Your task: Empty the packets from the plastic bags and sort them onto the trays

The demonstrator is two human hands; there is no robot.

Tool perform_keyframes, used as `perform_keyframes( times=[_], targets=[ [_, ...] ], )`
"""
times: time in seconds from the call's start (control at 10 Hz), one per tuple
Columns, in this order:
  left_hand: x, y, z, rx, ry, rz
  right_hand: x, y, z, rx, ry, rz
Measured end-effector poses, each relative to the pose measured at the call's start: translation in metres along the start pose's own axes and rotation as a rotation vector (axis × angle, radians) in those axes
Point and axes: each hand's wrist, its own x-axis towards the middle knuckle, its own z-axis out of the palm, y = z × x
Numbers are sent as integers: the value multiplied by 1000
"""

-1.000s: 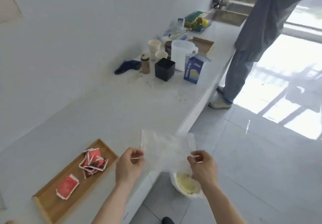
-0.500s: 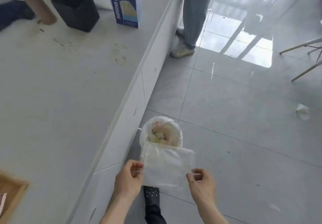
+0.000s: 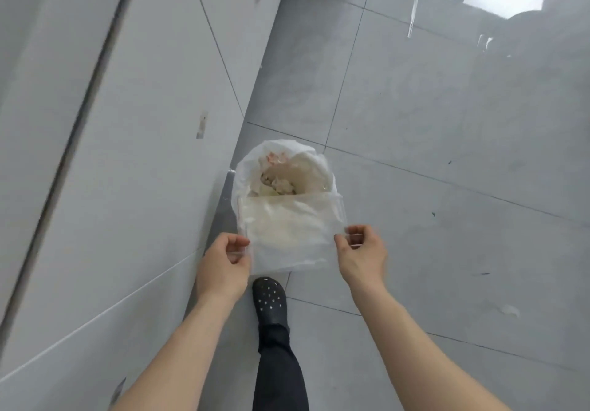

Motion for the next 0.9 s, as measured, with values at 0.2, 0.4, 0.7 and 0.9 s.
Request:
perform_keyframes(
  times=[0.2,0.4,0.7,0.9],
  targets=[
    [51,-14,40,4,39,-15,53,-2,40,6,51,-84],
    [89,-24,65,20,47,-8,76,1,67,4,4,-169],
    [79,-22,54,223,-184,16,65,14,64,-383,-154,-345],
    [28,0,12,365,-108,201,26,8,25,-652,-182,-541]
  ],
)
